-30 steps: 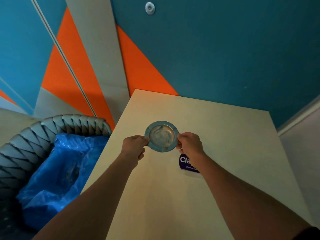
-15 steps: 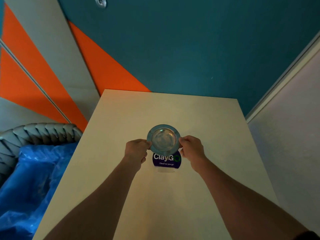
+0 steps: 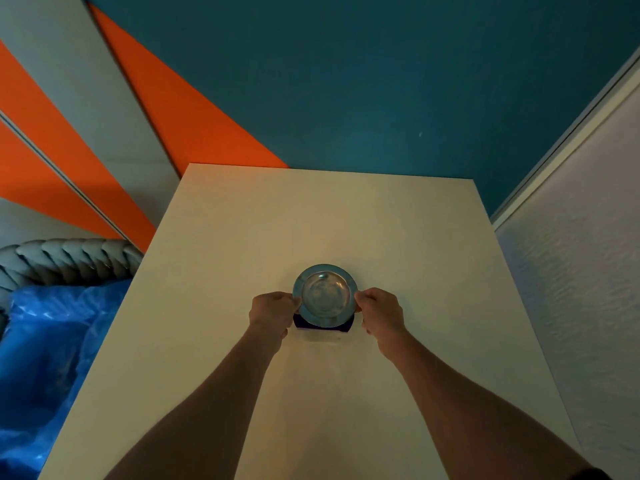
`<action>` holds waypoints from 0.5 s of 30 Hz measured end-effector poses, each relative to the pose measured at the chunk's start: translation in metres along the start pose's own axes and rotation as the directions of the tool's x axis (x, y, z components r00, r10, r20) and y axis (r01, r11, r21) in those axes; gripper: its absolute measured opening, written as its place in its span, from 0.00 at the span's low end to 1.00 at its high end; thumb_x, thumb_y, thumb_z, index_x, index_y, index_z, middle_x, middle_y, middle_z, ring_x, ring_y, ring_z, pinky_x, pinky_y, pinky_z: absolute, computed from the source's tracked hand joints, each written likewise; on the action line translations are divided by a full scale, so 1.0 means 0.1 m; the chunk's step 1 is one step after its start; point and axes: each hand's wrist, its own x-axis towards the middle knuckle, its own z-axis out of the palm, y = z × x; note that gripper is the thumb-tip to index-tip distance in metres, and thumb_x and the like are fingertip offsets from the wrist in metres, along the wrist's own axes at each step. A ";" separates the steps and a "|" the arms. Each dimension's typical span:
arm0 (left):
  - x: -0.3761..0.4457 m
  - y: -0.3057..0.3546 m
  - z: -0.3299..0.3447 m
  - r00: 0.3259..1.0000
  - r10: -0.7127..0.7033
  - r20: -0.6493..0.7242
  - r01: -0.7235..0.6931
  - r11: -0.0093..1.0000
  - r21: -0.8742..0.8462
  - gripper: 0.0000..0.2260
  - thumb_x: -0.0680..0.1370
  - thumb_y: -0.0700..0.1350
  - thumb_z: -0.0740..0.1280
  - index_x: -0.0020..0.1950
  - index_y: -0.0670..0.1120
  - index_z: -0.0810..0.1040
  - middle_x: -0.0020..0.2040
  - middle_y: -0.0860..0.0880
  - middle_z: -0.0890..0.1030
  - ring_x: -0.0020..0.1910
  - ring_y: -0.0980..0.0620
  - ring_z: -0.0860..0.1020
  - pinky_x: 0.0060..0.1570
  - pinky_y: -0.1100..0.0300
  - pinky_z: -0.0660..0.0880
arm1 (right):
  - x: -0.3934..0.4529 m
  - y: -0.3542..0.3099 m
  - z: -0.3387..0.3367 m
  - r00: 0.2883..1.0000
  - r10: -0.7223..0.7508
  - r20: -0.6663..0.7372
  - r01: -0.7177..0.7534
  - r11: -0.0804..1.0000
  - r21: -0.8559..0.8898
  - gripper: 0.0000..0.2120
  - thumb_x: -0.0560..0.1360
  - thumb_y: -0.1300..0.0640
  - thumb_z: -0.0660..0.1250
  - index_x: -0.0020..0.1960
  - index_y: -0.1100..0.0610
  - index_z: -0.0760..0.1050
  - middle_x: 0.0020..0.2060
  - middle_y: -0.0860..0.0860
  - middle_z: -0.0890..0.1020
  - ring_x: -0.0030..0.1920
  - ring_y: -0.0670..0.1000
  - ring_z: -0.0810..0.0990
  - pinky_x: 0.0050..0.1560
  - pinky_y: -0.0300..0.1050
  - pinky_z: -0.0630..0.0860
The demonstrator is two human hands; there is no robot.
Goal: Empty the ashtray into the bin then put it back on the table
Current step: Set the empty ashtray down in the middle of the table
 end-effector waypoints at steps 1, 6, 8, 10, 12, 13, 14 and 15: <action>0.03 -0.04 0.01 1.000 -0.004 -0.003 0.004 1.000 0.011 0.03 0.75 0.40 0.70 0.41 0.42 0.82 0.37 0.41 0.78 0.29 0.48 0.67 0.23 0.63 0.61 | 0.00 0.03 0.01 1.000 0.003 0.002 -0.003 1.000 -0.006 0.13 0.77 0.55 0.64 0.35 0.52 0.77 0.39 0.55 0.85 0.35 0.53 0.77 0.39 0.48 0.73; 0.12 -0.18 0.01 1.000 -0.016 -0.017 0.017 0.999 0.045 0.03 0.74 0.41 0.71 0.41 0.44 0.83 0.34 0.43 0.77 0.29 0.48 0.69 0.25 0.63 0.64 | -0.01 0.15 0.07 1.000 0.031 0.002 -0.031 0.999 -0.023 0.13 0.76 0.55 0.65 0.33 0.51 0.77 0.38 0.56 0.85 0.35 0.55 0.77 0.38 0.49 0.73; 0.14 -0.20 0.01 0.999 -0.015 -0.029 0.017 0.998 0.057 0.03 0.74 0.41 0.72 0.41 0.44 0.83 0.33 0.44 0.77 0.28 0.48 0.69 0.24 0.63 0.64 | -0.02 0.17 0.08 0.999 0.038 0.002 -0.038 0.999 -0.023 0.13 0.76 0.55 0.65 0.33 0.51 0.77 0.37 0.56 0.85 0.33 0.54 0.76 0.34 0.46 0.72; 0.15 -0.21 0.02 0.999 -0.018 -0.037 0.021 0.997 0.069 0.02 0.74 0.41 0.72 0.41 0.44 0.83 0.33 0.45 0.77 0.27 0.48 0.69 0.23 0.64 0.63 | -0.02 0.19 0.08 0.999 0.047 0.003 -0.047 0.999 -0.018 0.12 0.76 0.56 0.65 0.33 0.51 0.77 0.36 0.55 0.85 0.31 0.53 0.76 0.29 0.42 0.71; 0.15 -0.22 0.03 0.999 -0.020 -0.039 0.023 0.997 0.077 0.02 0.73 0.41 0.73 0.43 0.44 0.84 0.33 0.45 0.77 0.26 0.48 0.69 0.23 0.65 0.63 | -0.01 0.20 0.07 0.998 0.058 0.008 -0.058 0.998 -0.010 0.12 0.76 0.56 0.66 0.35 0.51 0.78 0.35 0.54 0.84 0.30 0.52 0.76 0.24 0.38 0.69; 0.16 -0.22 0.03 0.999 -0.020 -0.042 0.023 0.996 0.082 0.02 0.73 0.42 0.73 0.43 0.44 0.84 0.33 0.45 0.77 0.26 0.48 0.70 0.22 0.65 0.63 | -0.01 0.20 0.07 0.998 0.063 0.008 -0.063 0.998 -0.005 0.11 0.76 0.56 0.66 0.35 0.52 0.78 0.34 0.53 0.83 0.29 0.51 0.76 0.21 0.36 0.68; 0.16 -0.22 0.04 0.999 -0.020 -0.047 0.024 0.996 0.085 0.02 0.73 0.42 0.73 0.43 0.44 0.84 0.33 0.45 0.77 0.26 0.48 0.70 0.23 0.65 0.63 | -0.01 0.20 0.06 0.998 0.065 0.006 -0.065 0.998 -0.004 0.11 0.76 0.55 0.66 0.35 0.52 0.78 0.34 0.53 0.83 0.28 0.51 0.76 0.19 0.34 0.67; 0.16 -0.22 0.04 0.998 -0.022 -0.051 0.026 0.996 0.086 0.02 0.73 0.42 0.73 0.43 0.44 0.84 0.33 0.45 0.77 0.26 0.48 0.70 0.23 0.65 0.63 | -0.01 0.21 0.06 0.998 0.066 0.004 -0.066 0.998 -0.009 0.11 0.76 0.55 0.66 0.35 0.52 0.78 0.33 0.52 0.82 0.27 0.50 0.76 0.18 0.34 0.66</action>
